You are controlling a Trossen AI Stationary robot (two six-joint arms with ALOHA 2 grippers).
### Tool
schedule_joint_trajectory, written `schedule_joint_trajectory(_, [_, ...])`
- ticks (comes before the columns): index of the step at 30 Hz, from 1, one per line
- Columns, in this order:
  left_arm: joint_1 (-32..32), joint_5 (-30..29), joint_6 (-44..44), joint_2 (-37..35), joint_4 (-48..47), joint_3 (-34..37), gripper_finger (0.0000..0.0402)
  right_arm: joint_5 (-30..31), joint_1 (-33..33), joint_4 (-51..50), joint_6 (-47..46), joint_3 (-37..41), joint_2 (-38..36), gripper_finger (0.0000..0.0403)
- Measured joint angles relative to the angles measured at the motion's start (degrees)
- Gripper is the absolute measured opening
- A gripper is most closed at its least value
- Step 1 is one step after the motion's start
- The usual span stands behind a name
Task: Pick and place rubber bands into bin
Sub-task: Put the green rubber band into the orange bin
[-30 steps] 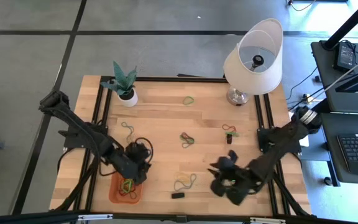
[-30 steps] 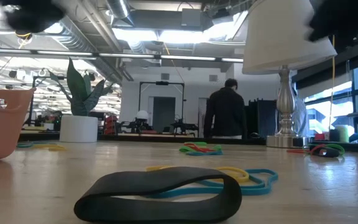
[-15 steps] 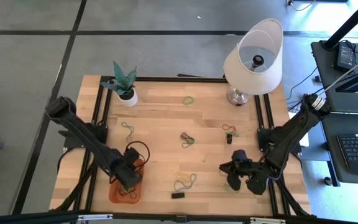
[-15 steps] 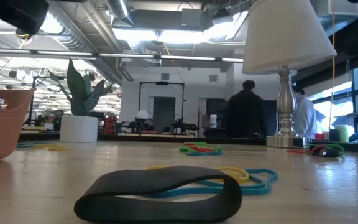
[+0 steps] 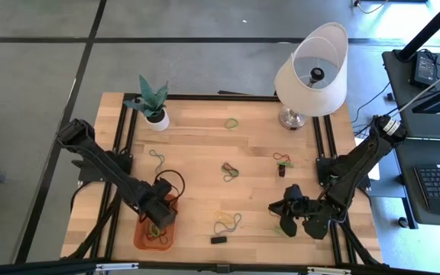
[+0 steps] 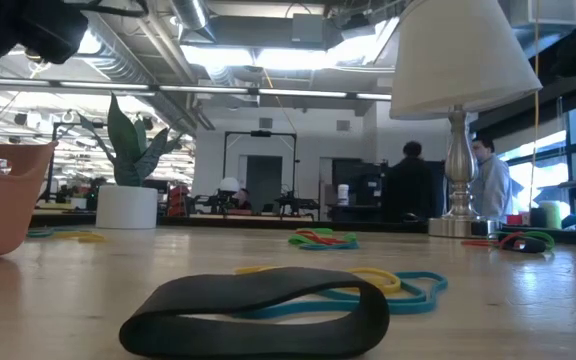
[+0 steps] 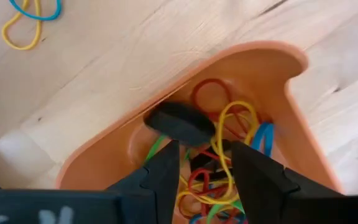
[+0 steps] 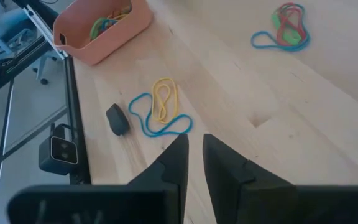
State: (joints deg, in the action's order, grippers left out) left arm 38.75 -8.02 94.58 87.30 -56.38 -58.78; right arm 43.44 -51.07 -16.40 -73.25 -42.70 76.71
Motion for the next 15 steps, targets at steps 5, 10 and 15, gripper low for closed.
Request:
schedule_joint_trajectory(5, [0.04, -2.42, 2.53, -3.76, -0.34, 0.0, 0.0131, -0.02, 0.0, 0.19, 0.02, 0.0, 0.0, 0.0053])
schedule_joint_trajectory(10, [-0.02, -10.69, 2.5, -7.53, 0.48, 0.0, 0.01, -0.09, 0.0, 0.42, -1.25, 0.0, 0.0, 0.0053])
schedule_joint_trajectory(15, [-2.75, -18.83, -9.03, -9.27, 7.7, 0.0, 0.0058, -0.09, 0.0, 0.39, -1.14, 0.0, 0.0, 0.0053])
